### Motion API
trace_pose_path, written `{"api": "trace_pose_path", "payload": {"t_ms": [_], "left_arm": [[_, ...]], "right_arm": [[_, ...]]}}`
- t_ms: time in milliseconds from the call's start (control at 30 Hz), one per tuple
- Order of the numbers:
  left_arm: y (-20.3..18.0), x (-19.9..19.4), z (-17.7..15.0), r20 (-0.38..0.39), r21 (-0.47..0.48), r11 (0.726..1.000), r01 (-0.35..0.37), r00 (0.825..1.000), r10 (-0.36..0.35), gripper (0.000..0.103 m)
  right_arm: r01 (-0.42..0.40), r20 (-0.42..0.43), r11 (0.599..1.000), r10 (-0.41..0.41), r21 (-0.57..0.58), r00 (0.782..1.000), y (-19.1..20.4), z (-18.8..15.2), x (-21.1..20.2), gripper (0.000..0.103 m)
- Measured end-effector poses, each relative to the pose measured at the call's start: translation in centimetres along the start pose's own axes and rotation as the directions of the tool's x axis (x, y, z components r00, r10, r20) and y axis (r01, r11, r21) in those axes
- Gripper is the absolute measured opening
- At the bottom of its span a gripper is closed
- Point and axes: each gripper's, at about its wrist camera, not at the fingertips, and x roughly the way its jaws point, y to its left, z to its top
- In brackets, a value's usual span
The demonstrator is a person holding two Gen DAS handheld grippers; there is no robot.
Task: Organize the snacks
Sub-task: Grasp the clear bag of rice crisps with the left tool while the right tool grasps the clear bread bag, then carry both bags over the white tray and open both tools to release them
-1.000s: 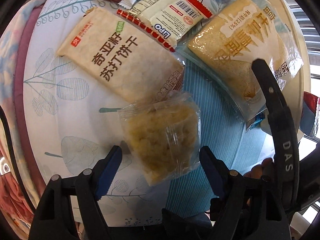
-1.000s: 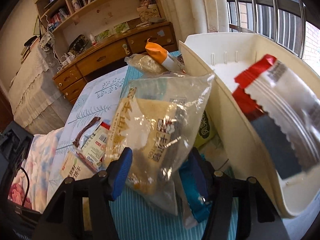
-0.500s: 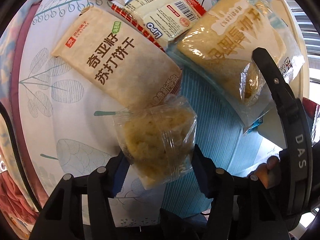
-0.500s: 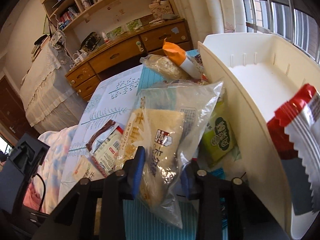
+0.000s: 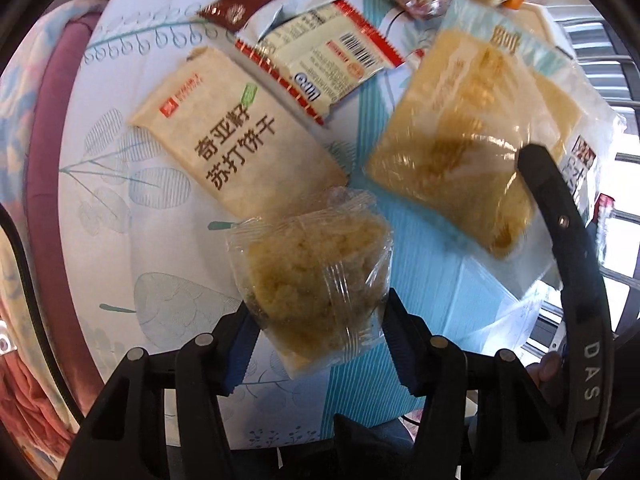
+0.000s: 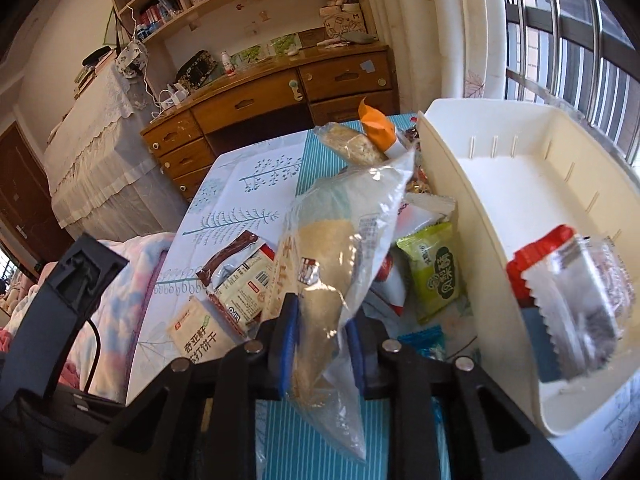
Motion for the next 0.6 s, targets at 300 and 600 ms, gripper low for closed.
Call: {"api": "trace_pose_path", "payload": {"t_ms": [300,600], "left_arm": [[0.3,-3.6,-0.7,0.049,0.095,0.993,0.065,0.996,-0.07,0.057],[0.4,-6.6,-1.6,0.106,0.095,0.988,0.123,0.985,-0.133,0.057]], "right_arm": [[0.09,0.064,0.994,-0.093,0.057,0.994,-0.8,0.5,-4.3,0.022],[0.155,0.093,0.981,-0.166,0.113,0.982,-3.7,1.4,-7.5,0.022]]}}
